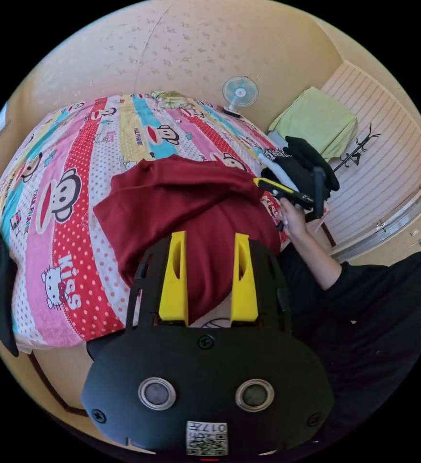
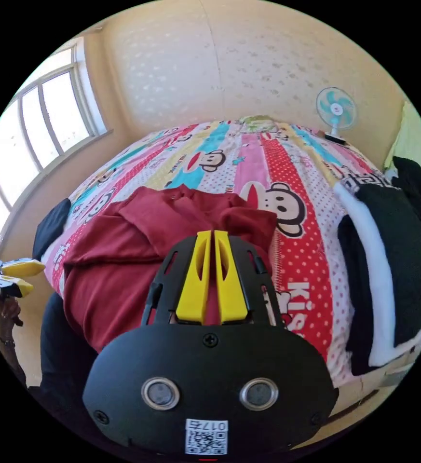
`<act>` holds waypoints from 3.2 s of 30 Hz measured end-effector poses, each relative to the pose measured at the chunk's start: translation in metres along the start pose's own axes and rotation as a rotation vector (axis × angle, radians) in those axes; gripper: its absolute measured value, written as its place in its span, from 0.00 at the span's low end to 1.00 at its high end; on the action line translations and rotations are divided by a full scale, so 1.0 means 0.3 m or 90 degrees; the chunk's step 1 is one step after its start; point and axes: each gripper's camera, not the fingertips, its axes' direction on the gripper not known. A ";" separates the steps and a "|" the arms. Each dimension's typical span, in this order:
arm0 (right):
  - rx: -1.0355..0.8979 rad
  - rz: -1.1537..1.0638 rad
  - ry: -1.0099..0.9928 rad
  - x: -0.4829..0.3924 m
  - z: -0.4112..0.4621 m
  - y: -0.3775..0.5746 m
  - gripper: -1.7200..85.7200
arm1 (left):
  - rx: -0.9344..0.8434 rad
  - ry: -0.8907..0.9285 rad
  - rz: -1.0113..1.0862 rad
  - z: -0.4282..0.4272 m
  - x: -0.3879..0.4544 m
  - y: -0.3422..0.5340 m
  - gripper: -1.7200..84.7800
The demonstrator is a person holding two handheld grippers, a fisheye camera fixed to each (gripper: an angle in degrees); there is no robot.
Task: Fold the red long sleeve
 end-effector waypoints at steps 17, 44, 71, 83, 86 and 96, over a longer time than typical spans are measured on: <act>-0.022 0.077 0.146 0.231 -0.223 0.344 0.04 | -0.136 -0.095 0.038 0.426 0.124 -0.143 0.05; -0.334 -0.119 0.034 0.102 0.836 -0.369 0.18 | -0.263 -0.180 -0.178 0.227 -0.353 -0.391 0.21; -0.217 -0.090 -0.089 -0.002 0.539 -0.384 0.17 | 0.001 -0.152 -0.231 -0.152 -0.191 -0.100 0.18; -0.249 -0.137 0.012 -0.192 0.479 -0.191 0.06 | -0.083 -0.219 -0.231 0.071 -0.128 0.072 0.05; -0.079 -0.086 0.019 -0.220 0.094 -0.076 0.05 | 0.067 -0.146 -0.229 -0.151 -0.029 0.237 0.03; 0.469 0.076 -0.030 -0.248 -1.150 0.122 0.05 | 0.580 -0.107 -0.073 -1.033 0.484 0.532 0.02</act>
